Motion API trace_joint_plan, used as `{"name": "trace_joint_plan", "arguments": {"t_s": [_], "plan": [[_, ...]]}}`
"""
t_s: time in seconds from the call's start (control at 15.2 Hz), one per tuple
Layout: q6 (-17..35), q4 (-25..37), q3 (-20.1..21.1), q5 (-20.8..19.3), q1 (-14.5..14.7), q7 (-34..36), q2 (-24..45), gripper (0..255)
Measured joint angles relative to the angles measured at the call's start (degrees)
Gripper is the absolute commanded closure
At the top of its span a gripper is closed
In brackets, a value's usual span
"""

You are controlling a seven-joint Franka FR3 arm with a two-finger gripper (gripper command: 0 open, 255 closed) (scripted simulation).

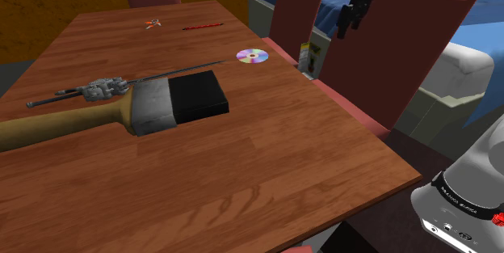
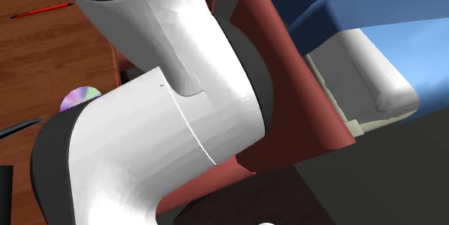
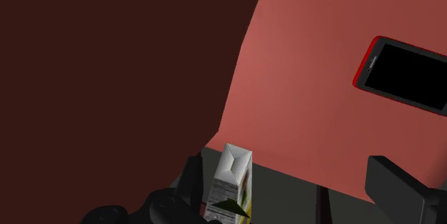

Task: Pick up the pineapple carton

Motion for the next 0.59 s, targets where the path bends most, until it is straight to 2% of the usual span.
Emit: {"name": "trace_joint_plan", "arguments": {"t_s": [0.59], "plan": [[2.1,15.5,-1.9,4.1,-0.3,-5.4,20.8,0]]}}
